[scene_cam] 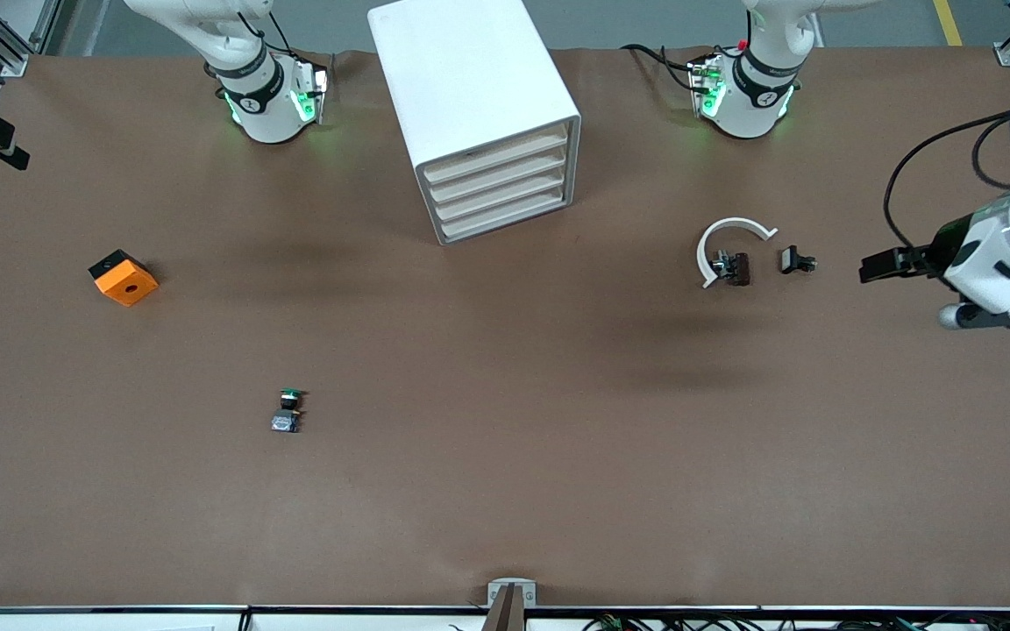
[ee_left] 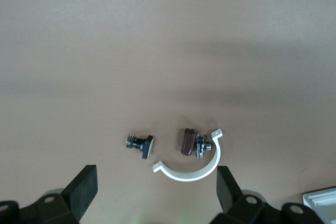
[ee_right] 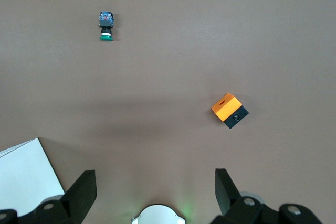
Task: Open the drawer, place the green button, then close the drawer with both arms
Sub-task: 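Reach the left gripper to the drawer while the right gripper reaches the button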
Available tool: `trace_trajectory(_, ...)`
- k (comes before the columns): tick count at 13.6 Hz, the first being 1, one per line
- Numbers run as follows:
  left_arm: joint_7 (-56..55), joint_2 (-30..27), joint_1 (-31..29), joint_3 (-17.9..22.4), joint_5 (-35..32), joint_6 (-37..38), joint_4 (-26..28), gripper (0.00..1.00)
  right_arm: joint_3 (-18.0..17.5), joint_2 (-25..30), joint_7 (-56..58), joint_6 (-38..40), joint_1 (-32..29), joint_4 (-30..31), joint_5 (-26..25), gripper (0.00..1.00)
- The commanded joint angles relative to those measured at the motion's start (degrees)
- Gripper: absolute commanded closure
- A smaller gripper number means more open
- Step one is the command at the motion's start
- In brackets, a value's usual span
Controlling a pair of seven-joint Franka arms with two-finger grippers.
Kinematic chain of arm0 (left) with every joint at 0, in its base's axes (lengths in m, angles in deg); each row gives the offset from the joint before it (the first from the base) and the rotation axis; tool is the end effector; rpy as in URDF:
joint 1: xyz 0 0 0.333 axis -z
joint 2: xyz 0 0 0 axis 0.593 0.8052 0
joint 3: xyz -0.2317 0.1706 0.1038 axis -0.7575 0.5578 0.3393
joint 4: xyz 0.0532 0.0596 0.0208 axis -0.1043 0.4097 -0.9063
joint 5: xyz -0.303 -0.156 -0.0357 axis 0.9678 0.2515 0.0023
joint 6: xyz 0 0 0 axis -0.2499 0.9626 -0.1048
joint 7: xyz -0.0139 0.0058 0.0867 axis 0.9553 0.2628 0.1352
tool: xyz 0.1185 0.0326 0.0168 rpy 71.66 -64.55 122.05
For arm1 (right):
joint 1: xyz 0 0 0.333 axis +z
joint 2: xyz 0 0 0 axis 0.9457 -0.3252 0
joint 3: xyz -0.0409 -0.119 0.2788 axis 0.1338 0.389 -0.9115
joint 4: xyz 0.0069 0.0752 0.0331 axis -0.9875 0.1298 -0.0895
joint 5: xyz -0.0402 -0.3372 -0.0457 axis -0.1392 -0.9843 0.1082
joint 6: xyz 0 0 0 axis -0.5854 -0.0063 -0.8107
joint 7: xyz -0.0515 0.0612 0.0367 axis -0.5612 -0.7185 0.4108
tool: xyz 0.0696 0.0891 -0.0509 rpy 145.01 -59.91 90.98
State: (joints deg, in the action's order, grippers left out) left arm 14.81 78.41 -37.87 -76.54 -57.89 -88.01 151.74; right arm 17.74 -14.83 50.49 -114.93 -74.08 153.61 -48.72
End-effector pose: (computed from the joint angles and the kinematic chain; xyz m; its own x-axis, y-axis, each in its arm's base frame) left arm 0.5316 -0.0067 0.4718 0.9815 0.0510 -0.1848 0.0542 -0.9985 0.0122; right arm 0.4300 -0.0644 0.6353 0.9981 -0.0329 -0.0522 -0.0347 -0.9988 -0.0336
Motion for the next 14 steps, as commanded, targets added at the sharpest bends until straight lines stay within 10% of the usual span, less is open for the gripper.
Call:
trace_trajectory(1, -0.88, 3.17, 1.24, -1.08, -0.12, -3.44, 0.49, 0.0, 0.27, -1.28, -0.83, 0.5, 0.06, -1.6, 0.13, 0.0)
trace_trajectory(14, -49.1, 14.07, 20.13, -1.78, 5.12, -8.65, -2.23, 0.0, 0.19, -18.68, -1.62, -10.02, -0.38, -2.49, 3.1, 0.0)
